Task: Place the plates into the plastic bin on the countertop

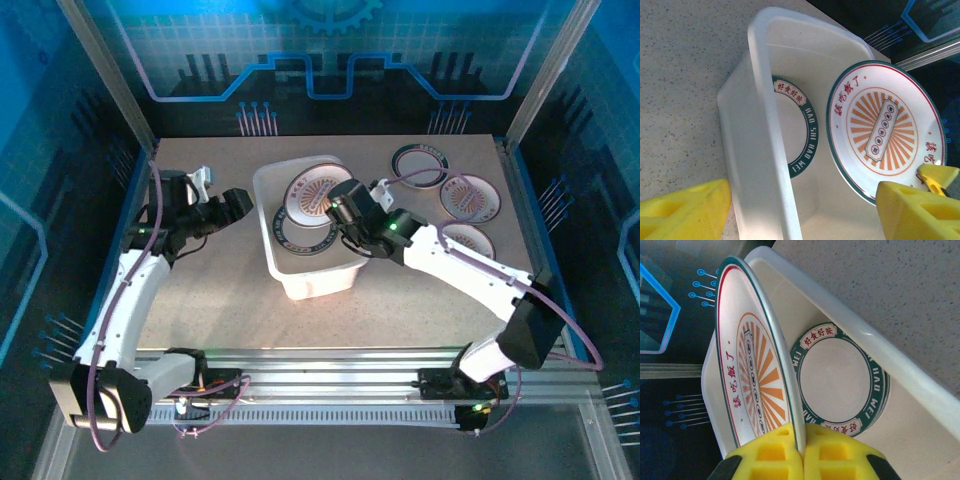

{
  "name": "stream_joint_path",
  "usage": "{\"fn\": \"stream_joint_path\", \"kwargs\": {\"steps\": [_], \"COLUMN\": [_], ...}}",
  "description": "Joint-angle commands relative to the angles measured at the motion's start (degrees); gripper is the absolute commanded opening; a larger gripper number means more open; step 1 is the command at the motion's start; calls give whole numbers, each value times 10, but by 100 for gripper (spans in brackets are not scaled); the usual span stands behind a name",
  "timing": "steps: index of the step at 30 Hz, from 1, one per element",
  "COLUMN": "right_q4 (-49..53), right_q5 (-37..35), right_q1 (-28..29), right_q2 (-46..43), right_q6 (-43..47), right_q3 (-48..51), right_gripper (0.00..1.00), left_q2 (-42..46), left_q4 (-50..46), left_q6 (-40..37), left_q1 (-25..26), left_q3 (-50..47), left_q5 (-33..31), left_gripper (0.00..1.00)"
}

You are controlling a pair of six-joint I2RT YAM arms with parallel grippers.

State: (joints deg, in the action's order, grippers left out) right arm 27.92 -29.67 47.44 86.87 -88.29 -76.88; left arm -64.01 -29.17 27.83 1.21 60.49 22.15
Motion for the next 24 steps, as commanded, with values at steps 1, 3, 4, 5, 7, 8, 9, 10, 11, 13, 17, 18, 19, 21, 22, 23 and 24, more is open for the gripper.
{"fn": "stream_joint_path", "kwargs": {"steps": [1, 3, 4, 5, 7, 8, 9, 10, 11, 13, 17, 18, 19, 21, 22, 23, 24], "right_q4": [4, 21, 24, 26, 21, 23, 28, 34, 40, 52, 72, 79, 83, 85, 84, 82, 85], "right_q5": [-32, -41, -41, -41, -32, -30, -29, -29, -29, -28, -43, -47, -50, -48, -45, -47, -50], "right_q1": [13, 18, 18, 19, 19, 20, 22, 23, 24, 25, 30, 32, 33, 34, 35, 36, 39], "right_q2": [21, 32, 37, 41, 55, 61, 70, 78, 83, 95, 117, 125, 133, 149, 156, 163, 171], "right_q6": [-53, -73, -79, -84, -92, -96, -105, -111, -119, -134, -155, -162, -171, -192, -204, -210, -221], "right_q3": [-33, -41, -44, -46, -51, -56, -61, -66, -73, -81, -102, -108, -115, -120, -122, -123, -129], "right_gripper": [0, 0, 0, 0, 0, 0, 0, 0, 0, 0, 0, 0, 0, 0, 0, 0, 0], "left_q2": [0, -1, -3, -5, -9, -11, -13, -15, -16, -19, -24, -25, -26, -28, -29, -30, -30], "left_q4": [9, 10, 11, 11, 11, 11, 11, 12, 12, 16, 21, 21, 21, 21, 21, 22, 23], "left_q6": [-19, -16, -15, -15, -15, -15, -15, -14, -13, -8, -3, -3, -3, -1, 1, 4, 8], "left_q1": [-8, -8, -9, -9, -9, -9, -9, -8, -9, -9, -9, -9, -8, -8, -8, -8, -8], "left_q3": [-7, -5, -4, -3, -1, -1, -1, -2, -1, -1, 3, 4, 5, 5, 5, 6, 7], "left_q5": [21, 27, 28, 29, 32, 33, 34, 34, 36, 42, 48, 50, 49, 50, 51, 51, 54], "left_gripper": [77, 77, 77, 77, 77, 77, 77, 77, 77, 77, 77, 77, 77, 77, 77, 77, 77]}}
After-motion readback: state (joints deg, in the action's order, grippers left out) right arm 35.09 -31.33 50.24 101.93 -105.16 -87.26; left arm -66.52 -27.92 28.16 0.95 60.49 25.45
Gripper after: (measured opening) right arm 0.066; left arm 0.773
